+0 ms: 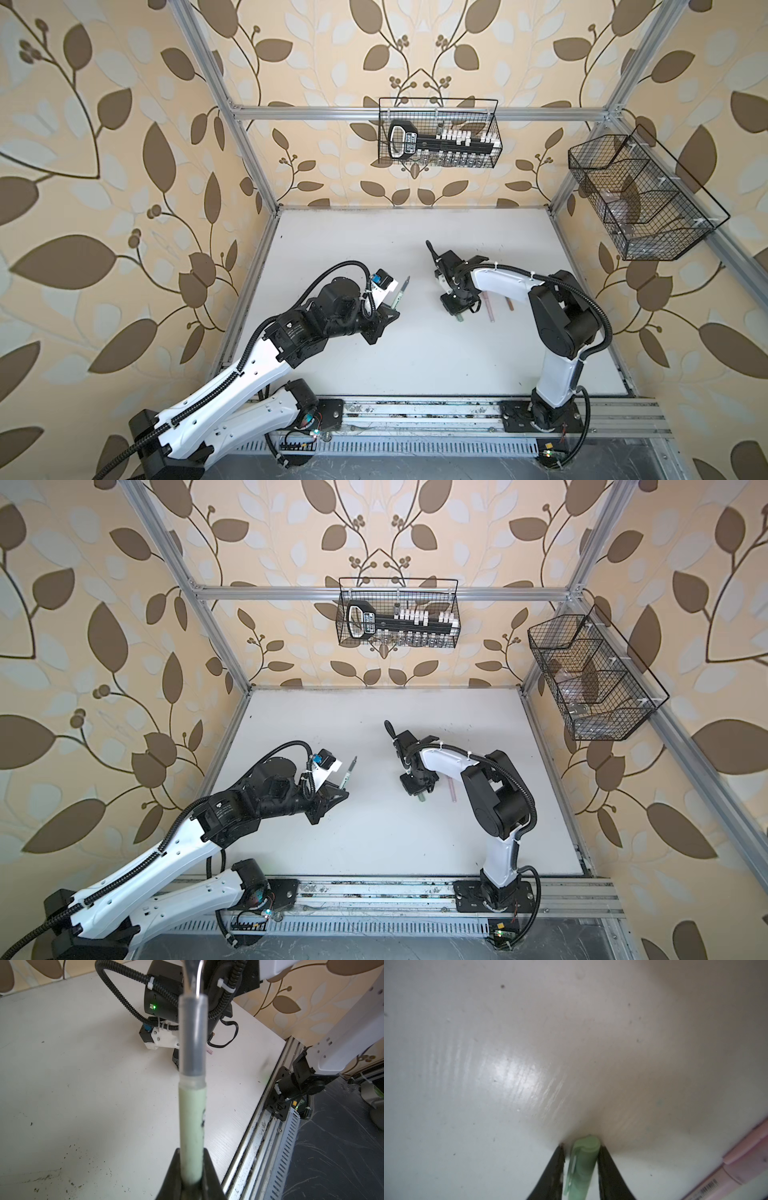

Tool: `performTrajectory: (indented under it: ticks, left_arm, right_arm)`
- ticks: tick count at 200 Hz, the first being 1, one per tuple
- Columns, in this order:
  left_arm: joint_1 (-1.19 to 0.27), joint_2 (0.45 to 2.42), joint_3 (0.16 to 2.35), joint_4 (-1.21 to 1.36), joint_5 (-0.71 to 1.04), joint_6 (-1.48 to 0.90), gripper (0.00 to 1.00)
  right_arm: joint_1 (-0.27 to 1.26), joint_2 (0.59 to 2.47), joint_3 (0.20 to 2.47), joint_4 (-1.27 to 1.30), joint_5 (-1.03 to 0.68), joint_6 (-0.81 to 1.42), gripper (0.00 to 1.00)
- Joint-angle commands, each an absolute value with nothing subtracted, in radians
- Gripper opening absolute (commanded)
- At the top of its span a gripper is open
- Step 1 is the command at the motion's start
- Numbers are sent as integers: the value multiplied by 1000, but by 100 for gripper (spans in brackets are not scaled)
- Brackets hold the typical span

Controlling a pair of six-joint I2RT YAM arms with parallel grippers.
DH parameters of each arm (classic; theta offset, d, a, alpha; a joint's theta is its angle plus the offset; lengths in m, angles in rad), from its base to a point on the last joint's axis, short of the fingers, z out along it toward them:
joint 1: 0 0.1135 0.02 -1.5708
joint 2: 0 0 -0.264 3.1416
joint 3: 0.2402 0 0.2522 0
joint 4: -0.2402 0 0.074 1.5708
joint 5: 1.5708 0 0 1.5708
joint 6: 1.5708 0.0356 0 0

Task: Insert the pens into the pen caps
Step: 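Lift the green cap with the right gripper and turn it toward the left gripper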

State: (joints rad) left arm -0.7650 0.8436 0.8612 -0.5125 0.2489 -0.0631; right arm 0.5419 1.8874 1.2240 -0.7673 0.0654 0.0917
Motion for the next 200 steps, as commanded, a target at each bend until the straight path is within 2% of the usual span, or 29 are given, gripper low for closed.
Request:
performTrajectory:
  ticks: [1,118,153,200]
  left_arm:
    - [-762,836,863,-493,243,-67,0]
    - [-762,841,856,-480,246,-69,0]
    - [-762,865,852,-470,247,-74,0]
    - [-762,906,848,-431,297,-74,0]
  right_arm:
    - [544,1901,1217,-775,42,70,28]
    - [576,1845,1203,-793,113,112,19]
    - [541,1788,1168,-745,36,120,17]
    - [495,1653,1078,-615,-169,143,16]
